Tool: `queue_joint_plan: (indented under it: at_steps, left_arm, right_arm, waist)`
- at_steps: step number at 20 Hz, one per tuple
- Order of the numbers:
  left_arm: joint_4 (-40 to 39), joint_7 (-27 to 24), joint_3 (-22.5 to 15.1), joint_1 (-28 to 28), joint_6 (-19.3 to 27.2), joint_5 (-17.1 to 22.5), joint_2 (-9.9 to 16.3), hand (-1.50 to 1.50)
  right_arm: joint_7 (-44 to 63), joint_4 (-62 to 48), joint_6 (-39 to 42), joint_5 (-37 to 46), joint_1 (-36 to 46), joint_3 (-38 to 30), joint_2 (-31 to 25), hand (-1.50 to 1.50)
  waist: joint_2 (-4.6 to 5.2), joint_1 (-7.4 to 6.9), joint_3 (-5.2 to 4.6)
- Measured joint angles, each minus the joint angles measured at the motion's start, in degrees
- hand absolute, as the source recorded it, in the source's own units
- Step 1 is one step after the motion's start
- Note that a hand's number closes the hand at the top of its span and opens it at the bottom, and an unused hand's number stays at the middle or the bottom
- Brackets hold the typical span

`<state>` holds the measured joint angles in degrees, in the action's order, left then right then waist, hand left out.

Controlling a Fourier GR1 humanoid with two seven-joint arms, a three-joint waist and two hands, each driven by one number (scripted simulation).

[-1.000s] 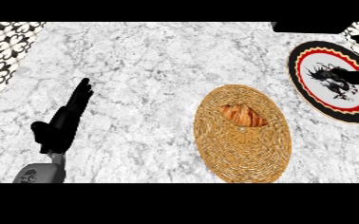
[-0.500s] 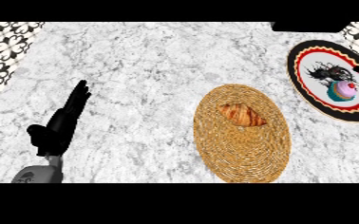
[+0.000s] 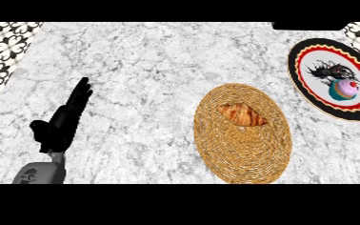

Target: Pick the cupcake from the placemat and place it in the plate

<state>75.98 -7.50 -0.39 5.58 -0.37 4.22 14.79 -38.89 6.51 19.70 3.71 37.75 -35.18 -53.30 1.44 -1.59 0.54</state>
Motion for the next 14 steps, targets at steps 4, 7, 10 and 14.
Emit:
queue_joint_plan:
  at_steps: [4, 7, 10, 14]
  left_arm:
    - [0.07, 0.21, 0.07, 0.25, -0.40, 0.20, 0.06, 0.00]
    - [-0.32, -0.14, 0.18, 0.51, -0.33, 0.13, -0.11, 0.00]
    - [-0.33, 0.24, 0.20, 0.89, -0.32, 0.30, -0.40, 0.00]
    - [-0.64, -0.76, -0.02, 0.02, -0.44, 0.06, -0.70, 0.00]
  right_arm:
    - [-3.22, 0.65, 2.64, 0.10, -4.41, 0.01, -1.05, -1.50]
    - [-3.80, 1.35, 3.88, 0.31, -6.93, 0.22, -2.04, -1.50]
    - [-4.23, 2.13, 3.82, 0.61, -8.62, 0.46, -2.62, -1.50]
    - [-5.30, 2.88, 3.15, 1.00, -10.67, 0.81, -2.22, -1.50]
  waist:
    - [0.09, -0.29, 0.12]
    - [0.10, -0.20, 0.20]
    - [0.11, -0.39, 0.27]
    - [0.12, -0.70, 0.33]
